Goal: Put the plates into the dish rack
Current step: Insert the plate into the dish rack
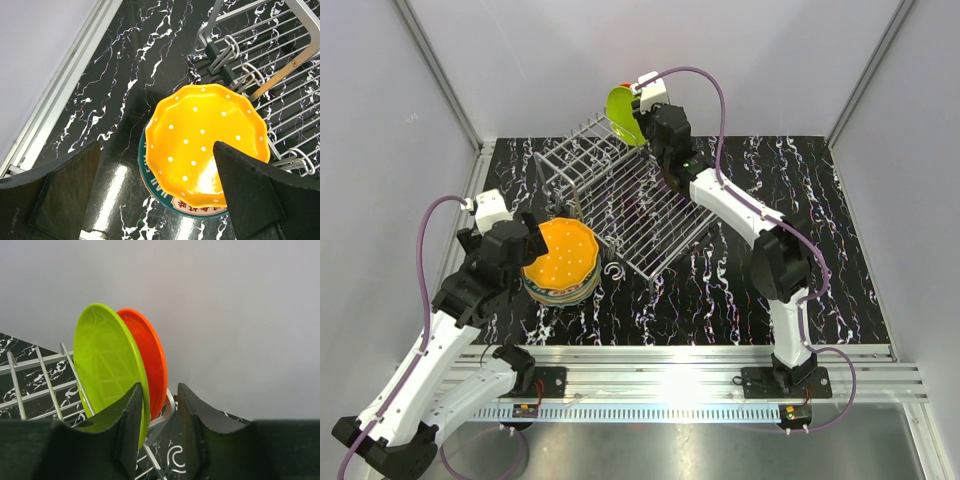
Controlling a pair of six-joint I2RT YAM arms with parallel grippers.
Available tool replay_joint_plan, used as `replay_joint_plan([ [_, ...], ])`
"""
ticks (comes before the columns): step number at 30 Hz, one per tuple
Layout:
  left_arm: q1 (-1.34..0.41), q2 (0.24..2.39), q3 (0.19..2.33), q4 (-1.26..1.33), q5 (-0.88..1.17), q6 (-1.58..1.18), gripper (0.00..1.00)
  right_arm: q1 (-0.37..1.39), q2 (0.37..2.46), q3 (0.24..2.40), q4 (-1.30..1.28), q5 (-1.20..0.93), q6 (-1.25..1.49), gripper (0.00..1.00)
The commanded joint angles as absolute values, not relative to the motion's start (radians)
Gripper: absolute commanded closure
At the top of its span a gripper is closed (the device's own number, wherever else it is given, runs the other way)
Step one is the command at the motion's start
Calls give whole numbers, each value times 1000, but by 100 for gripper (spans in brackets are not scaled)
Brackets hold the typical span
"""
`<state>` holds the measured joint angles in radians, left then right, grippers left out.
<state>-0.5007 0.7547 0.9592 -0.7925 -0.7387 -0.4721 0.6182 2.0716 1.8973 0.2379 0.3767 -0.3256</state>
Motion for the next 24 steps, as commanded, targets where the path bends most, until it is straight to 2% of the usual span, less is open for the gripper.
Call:
replay_joint_plan([
  [1,-505,752,969,-770,-778,-482,1,614,2072,1942,245,370,-321,58],
  [7,-505,750,969,-770,-778,-483,1,614,2043,1922,244,365,-315,55],
  [14,-505,749,968,-770,-779,-485,1,614,1999,1913,229,341,-295,36],
  [17,-505,747,968,-770,-779,-485,1,614,1988,1917,212,325,-281,32],
  [24,-505,746,966,-769,-781,-486,1,617,1939,1896,183,305,-241,32],
])
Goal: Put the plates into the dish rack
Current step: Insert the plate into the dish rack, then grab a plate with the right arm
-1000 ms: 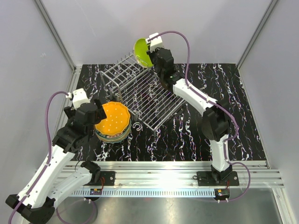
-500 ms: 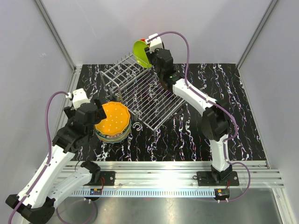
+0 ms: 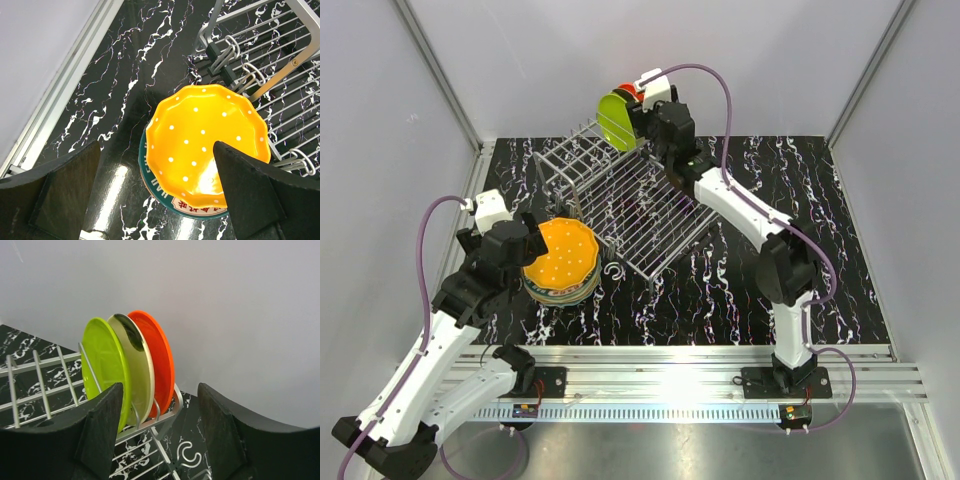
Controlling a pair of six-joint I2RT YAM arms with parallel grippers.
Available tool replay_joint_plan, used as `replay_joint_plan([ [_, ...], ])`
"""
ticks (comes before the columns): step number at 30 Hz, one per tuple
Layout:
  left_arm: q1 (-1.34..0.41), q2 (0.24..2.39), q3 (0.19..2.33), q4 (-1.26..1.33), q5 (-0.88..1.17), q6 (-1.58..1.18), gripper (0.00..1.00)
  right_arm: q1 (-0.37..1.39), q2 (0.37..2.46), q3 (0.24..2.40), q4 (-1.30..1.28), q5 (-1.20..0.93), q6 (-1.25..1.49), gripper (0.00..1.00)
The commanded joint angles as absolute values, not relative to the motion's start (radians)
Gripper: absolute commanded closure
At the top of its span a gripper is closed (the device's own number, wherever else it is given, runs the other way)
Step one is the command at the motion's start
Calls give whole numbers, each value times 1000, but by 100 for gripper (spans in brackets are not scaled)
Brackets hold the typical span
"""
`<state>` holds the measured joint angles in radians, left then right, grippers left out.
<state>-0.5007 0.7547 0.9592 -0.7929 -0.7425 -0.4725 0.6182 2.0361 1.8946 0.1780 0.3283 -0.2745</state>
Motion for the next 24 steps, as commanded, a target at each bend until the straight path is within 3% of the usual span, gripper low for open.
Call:
replay_joint_plan([
  [1,-505,744,966,-769,-781,-486,1,620,1915,1879,178,304,-223,32],
  [8,-500,738,968,-769,-782,-485,1,669,1743,1720,111,256,-60,36],
  [13,-486,732,966,-767,-776,-486,1,748,1620,1522,63,166,179,50],
  [17,-474,729,965,-767,-770,-485,1,868,1608,1413,64,155,284,58],
  [24,-454,709,957,-758,-762,-483,1,999,1692,1339,42,146,474,63],
])
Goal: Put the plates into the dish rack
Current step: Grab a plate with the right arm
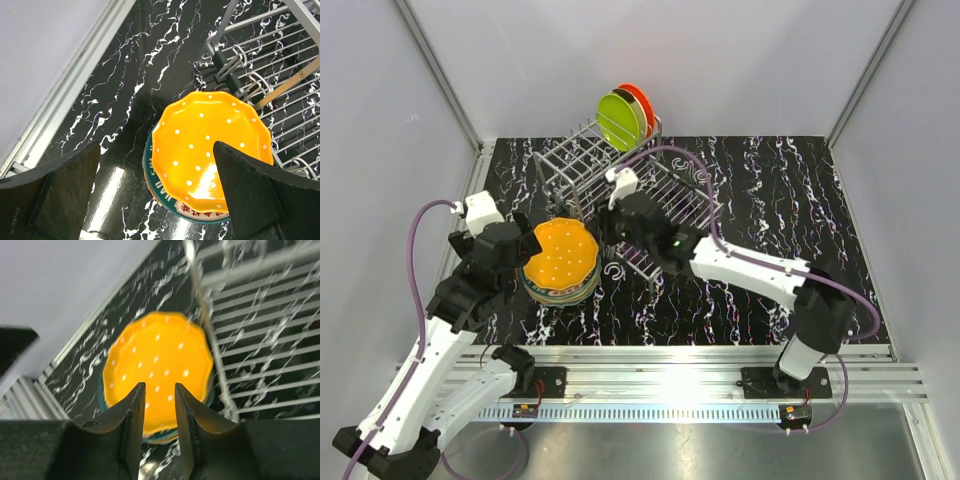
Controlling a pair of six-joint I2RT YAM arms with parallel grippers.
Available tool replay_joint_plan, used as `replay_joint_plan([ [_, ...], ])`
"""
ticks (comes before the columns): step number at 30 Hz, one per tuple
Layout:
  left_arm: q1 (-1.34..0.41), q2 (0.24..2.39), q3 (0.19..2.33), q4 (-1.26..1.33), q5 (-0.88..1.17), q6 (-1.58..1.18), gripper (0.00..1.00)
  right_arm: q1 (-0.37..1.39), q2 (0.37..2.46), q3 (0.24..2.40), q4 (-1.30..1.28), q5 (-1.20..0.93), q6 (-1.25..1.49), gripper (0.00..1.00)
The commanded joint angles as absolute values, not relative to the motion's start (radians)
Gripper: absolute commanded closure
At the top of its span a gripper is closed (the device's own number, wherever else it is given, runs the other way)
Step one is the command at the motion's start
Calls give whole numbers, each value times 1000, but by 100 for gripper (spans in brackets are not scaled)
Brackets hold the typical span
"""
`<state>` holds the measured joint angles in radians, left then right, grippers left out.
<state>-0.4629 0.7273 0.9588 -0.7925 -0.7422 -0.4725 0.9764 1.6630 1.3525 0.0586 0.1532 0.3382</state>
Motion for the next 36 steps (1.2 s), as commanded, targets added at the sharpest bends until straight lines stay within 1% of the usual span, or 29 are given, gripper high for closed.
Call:
replay_joint_plan([
  [1,-453,704,957,-758,-761,-483,1,1006,1715,1336,34,162,512,64],
  [6,-449,701,953,-753,-761,-482,1,1034,1784,1347,-49,241,592,62],
  [11,-449,704,953,-753,-756,-480,1,1035,1832,1353,-78,285,650,61],
  [16,-449,710,953,-752,-752,-479,1,1035,1882,1387,-124,298,680,59],
  [28,-449,706,951,-749,-749,-479,1,1035,1963,1439,-97,291,686,57],
  [32,-451,706,951,-749,-744,-479,1,1035,1976,1453,-103,301,683,62],
  [36,-449,704,953,-749,-739,-477,1,1034,1974,1454,-109,313,680,70],
])
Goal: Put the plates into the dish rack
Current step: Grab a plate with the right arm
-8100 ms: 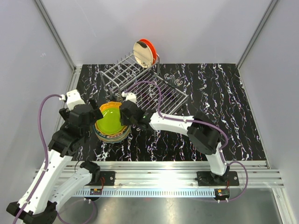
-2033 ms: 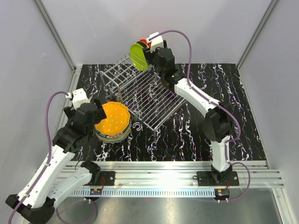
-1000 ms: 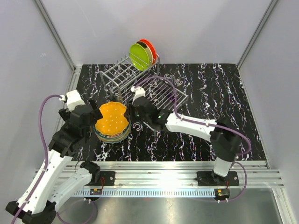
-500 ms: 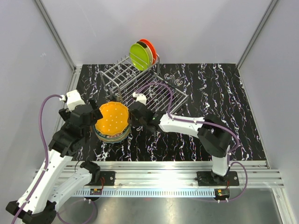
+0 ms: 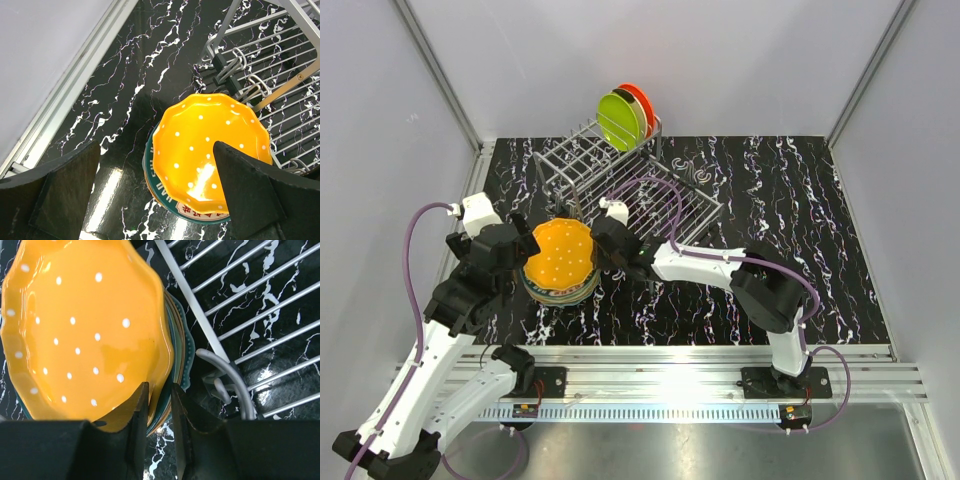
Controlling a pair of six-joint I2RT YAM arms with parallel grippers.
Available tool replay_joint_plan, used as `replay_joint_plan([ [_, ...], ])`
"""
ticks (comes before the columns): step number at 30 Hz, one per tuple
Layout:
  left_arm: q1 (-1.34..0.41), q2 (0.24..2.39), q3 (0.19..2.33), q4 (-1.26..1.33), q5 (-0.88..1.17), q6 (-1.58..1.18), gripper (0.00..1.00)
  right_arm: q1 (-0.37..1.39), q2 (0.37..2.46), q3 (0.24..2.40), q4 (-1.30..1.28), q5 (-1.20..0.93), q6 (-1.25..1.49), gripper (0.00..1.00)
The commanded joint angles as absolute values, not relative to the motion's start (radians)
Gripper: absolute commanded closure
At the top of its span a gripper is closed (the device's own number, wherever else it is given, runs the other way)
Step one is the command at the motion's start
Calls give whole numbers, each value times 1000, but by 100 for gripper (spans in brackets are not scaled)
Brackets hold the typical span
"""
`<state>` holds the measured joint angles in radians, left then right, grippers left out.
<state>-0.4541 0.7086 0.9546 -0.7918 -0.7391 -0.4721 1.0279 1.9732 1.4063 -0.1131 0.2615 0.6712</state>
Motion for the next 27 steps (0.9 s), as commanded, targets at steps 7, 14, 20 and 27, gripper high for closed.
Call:
replay_joint_plan([
  [7,-449,703,951,-749,-735,-477,1,1035,1962,1468,-126,342,664,80],
  [14,-449,698,951,-747,-739,-479,1,1037,1948,1505,-170,360,631,91],
  [20,-449,701,946,-736,-716,-469,1,1035,1930,1535,-198,364,585,100],
  [27,-449,718,946,-735,-700,-462,1,1037,1876,1545,-193,370,554,100],
])
